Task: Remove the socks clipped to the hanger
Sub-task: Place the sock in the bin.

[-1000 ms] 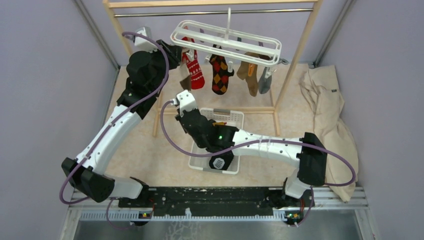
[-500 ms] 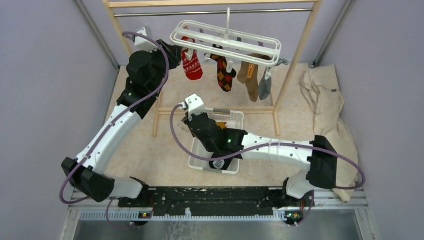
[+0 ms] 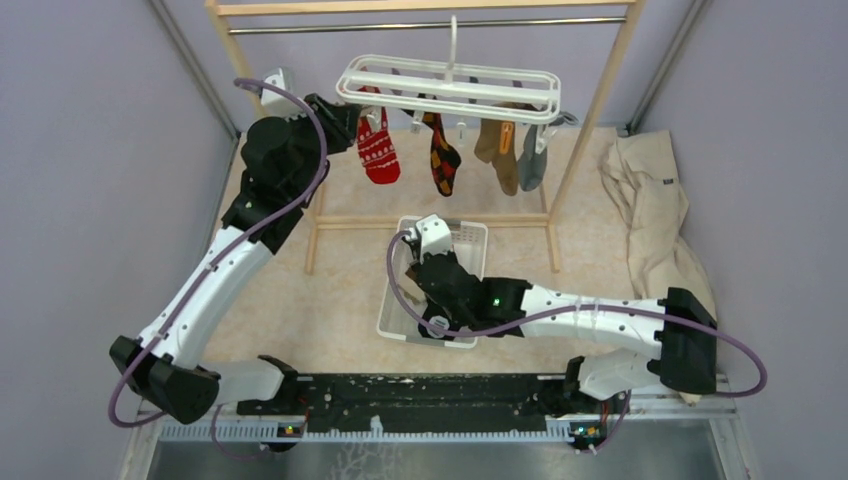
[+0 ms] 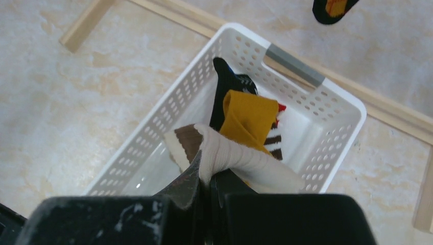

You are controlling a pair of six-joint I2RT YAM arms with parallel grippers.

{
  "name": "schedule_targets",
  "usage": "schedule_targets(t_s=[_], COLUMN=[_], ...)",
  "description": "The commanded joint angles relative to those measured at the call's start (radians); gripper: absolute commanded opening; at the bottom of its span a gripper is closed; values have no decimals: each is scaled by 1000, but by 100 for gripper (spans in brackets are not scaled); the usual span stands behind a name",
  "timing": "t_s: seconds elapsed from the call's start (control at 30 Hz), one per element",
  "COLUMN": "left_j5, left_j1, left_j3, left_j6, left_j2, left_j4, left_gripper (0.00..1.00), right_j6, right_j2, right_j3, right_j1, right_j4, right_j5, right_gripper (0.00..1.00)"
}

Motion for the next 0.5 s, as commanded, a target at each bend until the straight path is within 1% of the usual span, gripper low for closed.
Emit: schedule_targets(t_s=[0.0, 0.33, 0.43, 0.47], left_j5=[29, 49, 53, 54], left_j1=[-4, -22, -27, -30], left_j3=[-15, -72, -84, -91], left_j6=[-26, -57, -63, -66], left_j2=[-61, -128, -143, -151], left_j4=[0, 0, -35, -36], left_gripper=[20, 20, 20, 20], right_j6=[78, 134, 142, 145], right_j2=[-53, 15, 47, 60], right_j3=[-50, -119, -122, -121], right_j1=[-10, -30, -45, -52], right_j4=[-11, 21, 34, 34], right_j5=[-12, -84, -117, -131], right_gripper=[0, 0, 0, 9])
